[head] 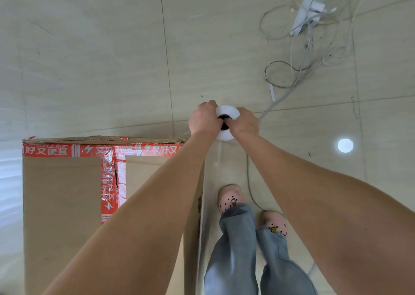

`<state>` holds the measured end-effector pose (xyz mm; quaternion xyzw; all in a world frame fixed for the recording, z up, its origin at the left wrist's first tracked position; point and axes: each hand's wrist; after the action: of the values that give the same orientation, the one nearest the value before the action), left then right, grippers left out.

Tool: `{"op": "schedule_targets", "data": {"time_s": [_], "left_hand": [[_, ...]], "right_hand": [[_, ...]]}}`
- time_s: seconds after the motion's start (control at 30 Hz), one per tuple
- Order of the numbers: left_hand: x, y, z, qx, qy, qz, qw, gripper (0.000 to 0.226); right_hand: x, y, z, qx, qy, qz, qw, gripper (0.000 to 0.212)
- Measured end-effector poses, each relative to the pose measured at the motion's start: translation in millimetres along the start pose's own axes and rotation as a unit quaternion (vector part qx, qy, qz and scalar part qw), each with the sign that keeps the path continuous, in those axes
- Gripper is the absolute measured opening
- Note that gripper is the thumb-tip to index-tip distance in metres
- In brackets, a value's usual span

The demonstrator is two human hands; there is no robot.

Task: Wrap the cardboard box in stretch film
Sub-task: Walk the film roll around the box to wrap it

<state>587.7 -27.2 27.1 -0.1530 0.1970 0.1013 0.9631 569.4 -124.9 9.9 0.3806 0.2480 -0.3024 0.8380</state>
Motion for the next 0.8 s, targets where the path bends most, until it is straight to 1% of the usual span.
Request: {"op": "schedule_targets", "data": {"time_s": [0.1, 0.2, 0.33, 0.4, 0.5, 0.63, 0.7, 0.73, 0.8], "left_hand": [[9, 2, 4, 0.003, 0.024, -0.019, 1.0, 0.034], [19, 6, 11, 0.0, 0.037, -0.007, 0.999, 0.03], [25, 9, 19, 0.006, 0.023, -0.008, 1.0, 0.023], [28, 11, 23, -0.003, 0.003, -0.003, 1.0, 0.024], [34, 19, 30, -0.024, -0.022, 0.026, 0.999, 0.024], [42, 34, 35, -0.022, -0.024, 0.062, 0.998, 0.022], [45, 40, 37, -0.022, -0.025, 0.073, 0.997, 0.024], [46, 42, 38, -0.021, -0.025, 0.076, 0.997, 0.025], [48, 39, 39, -0.017, -0.019, 0.085, 0.996, 0.027]], "right_hand": [[4, 13, -2, -0.008, -0.012, 0.022, 1.0, 0.024], [7, 27, -2, -0.073, -0.033, 0.071, 0.994, 0.019], [10, 42, 0, -0.104, -0.033, 0.112, 0.988, 0.015], [14, 51, -1, -0.112, -0.031, 0.153, 0.981, 0.014], [18, 64, -5, -0.117, -0.021, 0.189, 0.975, 0.023], [24, 72, -24, -0.109, -0.013, 0.199, 0.974, 0.041], [27, 75, -31, -0.109, -0.004, 0.18, 0.978, 0.045], [30, 76, -32, -0.096, 0.006, 0.142, 0.985, 0.047], [36, 76, -32, -0.046, 0.053, 0.015, 0.997, 0.048]]}}
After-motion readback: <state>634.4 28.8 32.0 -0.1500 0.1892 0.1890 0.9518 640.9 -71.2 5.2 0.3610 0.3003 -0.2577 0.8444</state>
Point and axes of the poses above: each hand's wrist, its own x-axis towards the middle knuckle, its own z-axis out of the back of the hand, y = z × x, and after that the axes turned 8 degrees about -y, right-handed
